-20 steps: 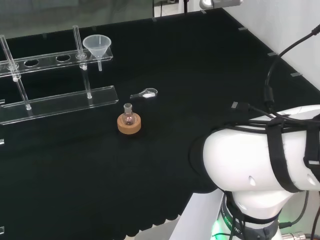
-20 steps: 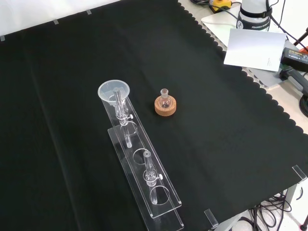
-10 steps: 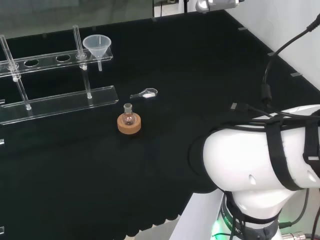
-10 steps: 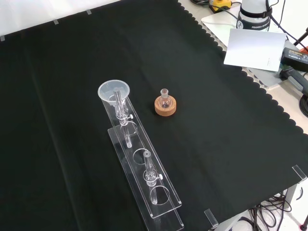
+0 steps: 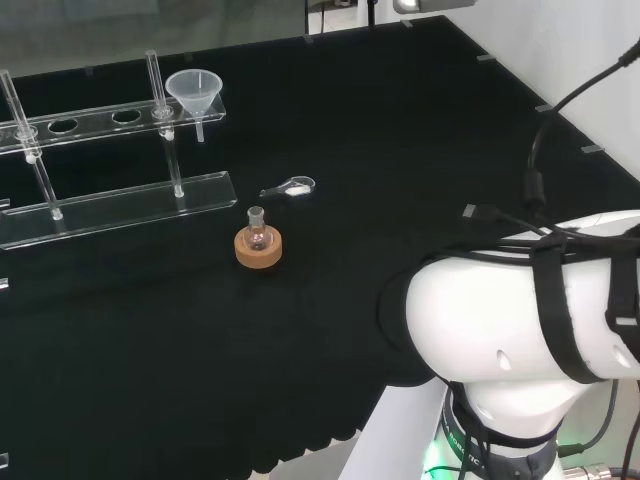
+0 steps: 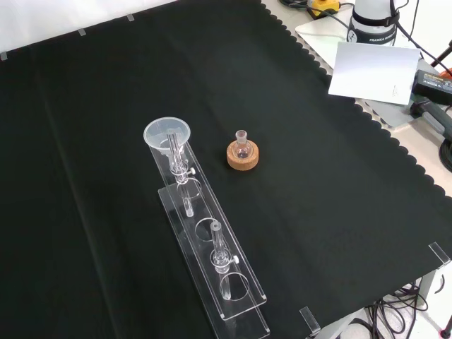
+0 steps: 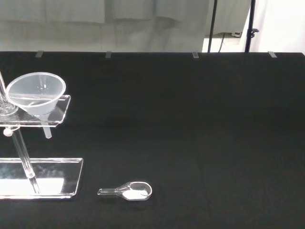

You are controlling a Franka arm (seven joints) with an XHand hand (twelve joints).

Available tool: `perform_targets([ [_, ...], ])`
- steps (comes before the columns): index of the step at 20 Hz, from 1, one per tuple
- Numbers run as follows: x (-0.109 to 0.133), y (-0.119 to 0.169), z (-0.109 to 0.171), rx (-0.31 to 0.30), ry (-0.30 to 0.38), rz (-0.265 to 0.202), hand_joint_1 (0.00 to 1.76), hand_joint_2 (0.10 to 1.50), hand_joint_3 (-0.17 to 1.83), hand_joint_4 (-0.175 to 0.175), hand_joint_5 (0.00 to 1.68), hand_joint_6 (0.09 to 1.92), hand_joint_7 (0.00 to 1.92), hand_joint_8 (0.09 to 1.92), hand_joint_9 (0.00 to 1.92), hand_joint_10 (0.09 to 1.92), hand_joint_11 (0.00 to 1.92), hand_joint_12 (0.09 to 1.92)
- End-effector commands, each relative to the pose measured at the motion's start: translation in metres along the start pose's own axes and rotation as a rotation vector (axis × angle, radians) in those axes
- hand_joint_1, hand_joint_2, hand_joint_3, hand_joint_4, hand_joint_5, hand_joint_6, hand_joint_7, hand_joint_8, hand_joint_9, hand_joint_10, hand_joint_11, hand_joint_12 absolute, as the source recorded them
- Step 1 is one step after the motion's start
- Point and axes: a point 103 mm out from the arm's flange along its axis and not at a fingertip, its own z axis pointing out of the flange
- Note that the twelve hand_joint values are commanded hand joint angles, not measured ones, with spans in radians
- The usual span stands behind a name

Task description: Pick up the funnel from the transparent funnel stand.

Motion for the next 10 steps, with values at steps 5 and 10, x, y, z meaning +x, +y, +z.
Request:
perform_targets([
  [5, 0.019, 0.062, 0.022, 0.064, -0.055, -0.003, 0.0, 1.18, 0.39, 0.041, 0.14, 0.09, 0.07, 0.09, 0.07, 0.62, 0.0, 1.32],
  [10, 0.028, 0.112, 0.039, 0.094, -0.043, -0.051, 0.06, 1.14, 0.36, 0.035, 0.14, 0.09, 0.11, 0.1, 0.1, 0.63, 0.0, 1.35],
])
